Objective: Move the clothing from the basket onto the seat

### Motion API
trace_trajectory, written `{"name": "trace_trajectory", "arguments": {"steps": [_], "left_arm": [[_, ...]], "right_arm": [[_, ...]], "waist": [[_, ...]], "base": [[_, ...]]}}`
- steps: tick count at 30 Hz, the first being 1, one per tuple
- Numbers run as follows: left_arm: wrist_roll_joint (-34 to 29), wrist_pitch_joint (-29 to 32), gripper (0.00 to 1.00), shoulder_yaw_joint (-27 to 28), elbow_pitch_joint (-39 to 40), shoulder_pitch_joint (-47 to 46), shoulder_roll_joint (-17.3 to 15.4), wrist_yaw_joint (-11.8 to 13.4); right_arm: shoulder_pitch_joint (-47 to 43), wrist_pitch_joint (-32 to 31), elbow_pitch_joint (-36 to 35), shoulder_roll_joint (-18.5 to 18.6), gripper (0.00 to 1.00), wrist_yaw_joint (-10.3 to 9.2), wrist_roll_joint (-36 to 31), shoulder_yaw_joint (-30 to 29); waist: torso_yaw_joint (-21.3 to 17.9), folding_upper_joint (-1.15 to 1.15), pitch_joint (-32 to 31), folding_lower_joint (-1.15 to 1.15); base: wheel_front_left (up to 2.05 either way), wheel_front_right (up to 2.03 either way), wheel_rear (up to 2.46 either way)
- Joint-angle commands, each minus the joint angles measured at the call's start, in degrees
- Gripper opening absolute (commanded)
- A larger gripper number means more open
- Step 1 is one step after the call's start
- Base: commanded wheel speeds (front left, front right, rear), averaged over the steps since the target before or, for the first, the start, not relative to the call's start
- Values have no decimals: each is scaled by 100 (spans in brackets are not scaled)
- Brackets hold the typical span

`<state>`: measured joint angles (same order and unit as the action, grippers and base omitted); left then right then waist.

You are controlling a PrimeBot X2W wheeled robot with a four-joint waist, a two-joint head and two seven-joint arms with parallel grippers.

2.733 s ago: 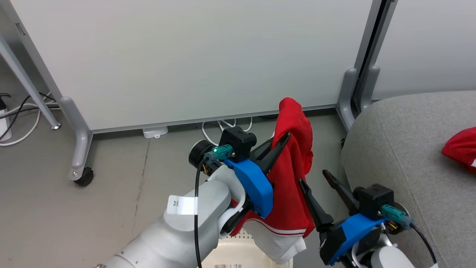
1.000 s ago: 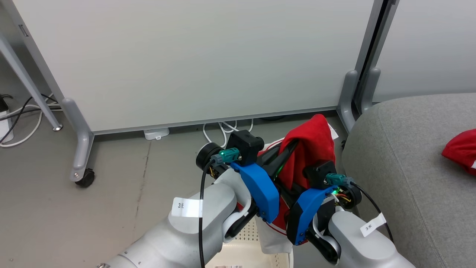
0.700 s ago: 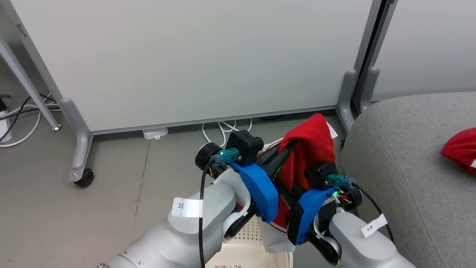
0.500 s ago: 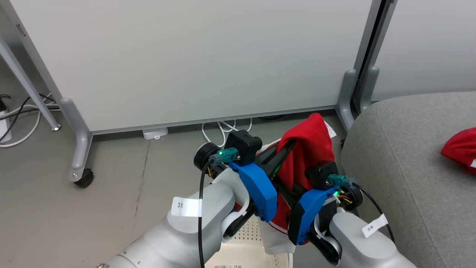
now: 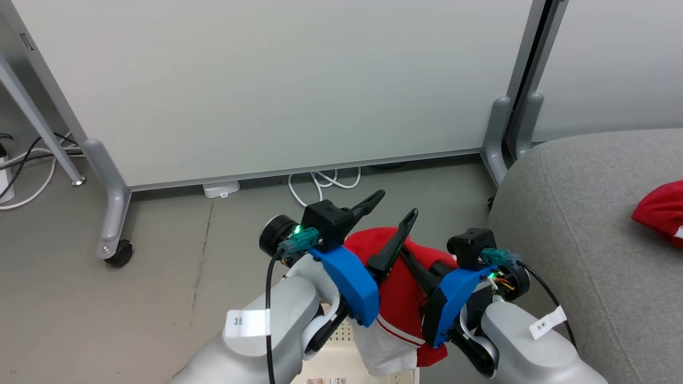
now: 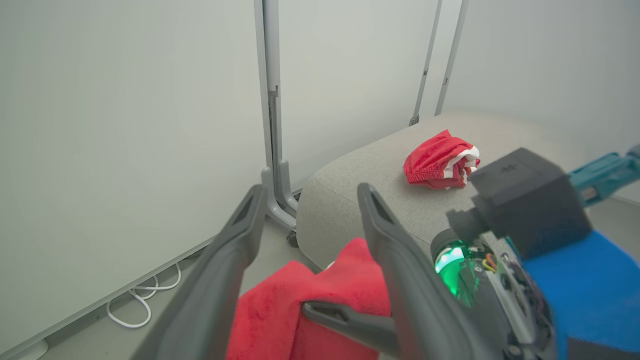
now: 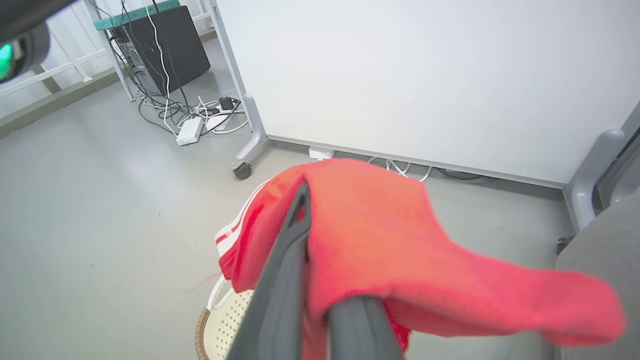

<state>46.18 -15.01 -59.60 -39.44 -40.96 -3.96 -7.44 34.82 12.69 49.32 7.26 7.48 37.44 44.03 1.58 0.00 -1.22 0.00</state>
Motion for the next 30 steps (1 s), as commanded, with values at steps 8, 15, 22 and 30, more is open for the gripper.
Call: {"name": "trace_trajectory", "arguments": {"steps": [8,15,22,30], "left_arm": [[-734,-20,100,858,388,862,-263,-8],[-1242,-20,100,1451,749,1524,-426,-9],[-1541,-20,100,1901,958,2022,-532,-8],[-1827,-20,100,2581,1160,2593,-548,-8]], "right_arm": [[20,124,-64,154,0,2,-34,-138],[-120,179,-209,262,0,2,-164,-316],[-234,209,-351,326,0,3,-294,-577],[-400,159,-547,360,0,3,-493,-911]], "waist": [[130,0,59,0],[194,0,98,0],[200,0,105,0],[194,0,128,0]], "base": [[0,0,0],[0,0,0],[0,0,0],[0,0,0]]}}
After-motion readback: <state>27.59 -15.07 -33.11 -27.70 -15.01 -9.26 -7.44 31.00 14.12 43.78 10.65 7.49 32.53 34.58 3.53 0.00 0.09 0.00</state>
